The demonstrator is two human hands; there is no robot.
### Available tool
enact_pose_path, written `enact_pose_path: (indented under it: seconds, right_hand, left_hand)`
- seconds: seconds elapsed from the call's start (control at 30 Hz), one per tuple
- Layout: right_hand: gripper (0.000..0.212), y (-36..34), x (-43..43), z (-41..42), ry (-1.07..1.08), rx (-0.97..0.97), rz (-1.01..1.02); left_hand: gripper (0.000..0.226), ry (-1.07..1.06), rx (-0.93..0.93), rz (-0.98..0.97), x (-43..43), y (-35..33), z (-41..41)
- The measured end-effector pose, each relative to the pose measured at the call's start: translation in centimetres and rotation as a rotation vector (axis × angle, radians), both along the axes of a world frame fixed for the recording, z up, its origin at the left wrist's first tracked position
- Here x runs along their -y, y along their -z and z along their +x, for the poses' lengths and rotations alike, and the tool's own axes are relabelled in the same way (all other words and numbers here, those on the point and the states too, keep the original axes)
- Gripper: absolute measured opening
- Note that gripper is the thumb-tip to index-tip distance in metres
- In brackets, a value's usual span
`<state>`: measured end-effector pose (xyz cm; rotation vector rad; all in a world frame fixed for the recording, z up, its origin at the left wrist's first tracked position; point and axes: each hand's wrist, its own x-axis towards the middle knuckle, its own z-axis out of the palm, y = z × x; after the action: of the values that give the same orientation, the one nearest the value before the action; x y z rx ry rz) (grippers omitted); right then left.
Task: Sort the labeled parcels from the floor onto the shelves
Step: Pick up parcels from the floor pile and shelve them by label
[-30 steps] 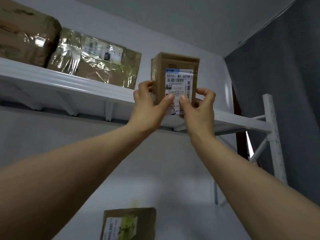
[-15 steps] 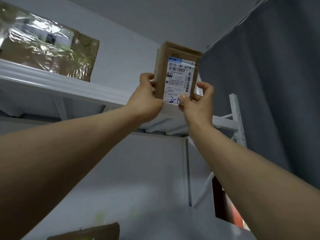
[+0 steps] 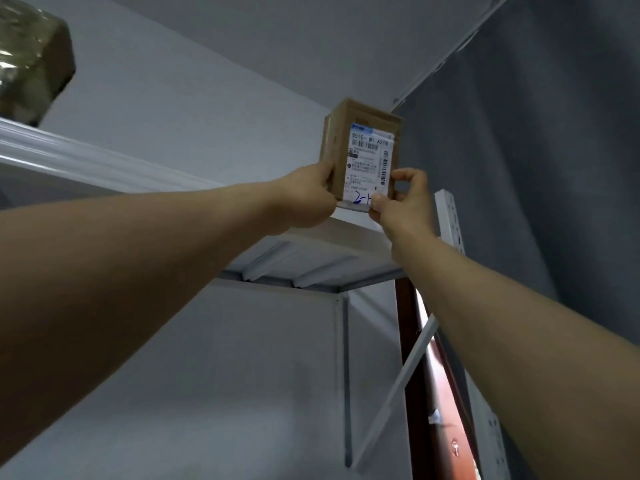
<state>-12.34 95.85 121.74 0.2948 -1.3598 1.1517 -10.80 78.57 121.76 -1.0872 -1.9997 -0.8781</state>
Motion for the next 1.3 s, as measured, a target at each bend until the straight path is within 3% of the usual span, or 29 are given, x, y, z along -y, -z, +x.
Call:
enact_pose_path:
  seconds: [0.2, 0.33, 0.57, 0.7, 0.83, 0.93, 1.03, 1.13, 1.23, 1.3]
  right_hand:
    - [0.038, -1.1, -5.9, -3.9, 0.102, 0.05, 0.073]
    - [0.045, -1.4, -8.2, -6.2, 0.163, 0.125, 0.103]
    - [0.045, -2.6, -10.1, -10.0, 0.205, 0.207, 0.111]
    - [0.042, -2.6, -10.2, -10.5, 0.22, 0.189, 0.096]
    - [0.021, -1.9, -9.6, -9.7, 0.268, 0.179, 0.069]
    - [0.019, -1.5, -9.3, -9.3, 0.32, 0.185, 0.054]
    - [0.014, -1.2, -8.7, -8.3, 0.429, 0.19, 0.028]
    - [0.014, -0.7, -7.4, -7.2, 0.513, 0.168, 0.021]
    - [0.012, -0.4, -5.1, -6.2, 0.531, 0.166, 0.032]
    - [0.013, -0.2, -3.2, -5.6, 0.518, 0.171, 0.047]
  left_hand:
    - [0.078, -0.38, -0.032, -0.097, -5.2, -0.4, -3.0]
    - [0.056, -0.486, -0.1, -0.112, -7.8, -1.0, -4.1]
    - [0.051, -0.652, -0.119, -0.265, -10.1, -1.9, -6.0]
    - [0.052, -0.54, -0.023, -0.287, -10.6, -1.8, -5.8]
    - [0.047, -0.575, -0.057, -0.226, -11.0, -2.3, -6.3]
    - [0.052, -0.595, -0.062, -0.275, -10.6, -1.9, -6.5]
    - [0.055, -0.587, -0.125, -0.233, -9.9, -1.2, -6.3]
    - [0.038, -0.527, -0.24, -0.129, -9.2, -0.9, -6.8]
    - [0.07, -0.464, -0.317, -0.082, -7.4, -0.3, -6.6]
    - [0.073, -0.439, -0.397, -0.058, -5.6, 0.0, -6.2]
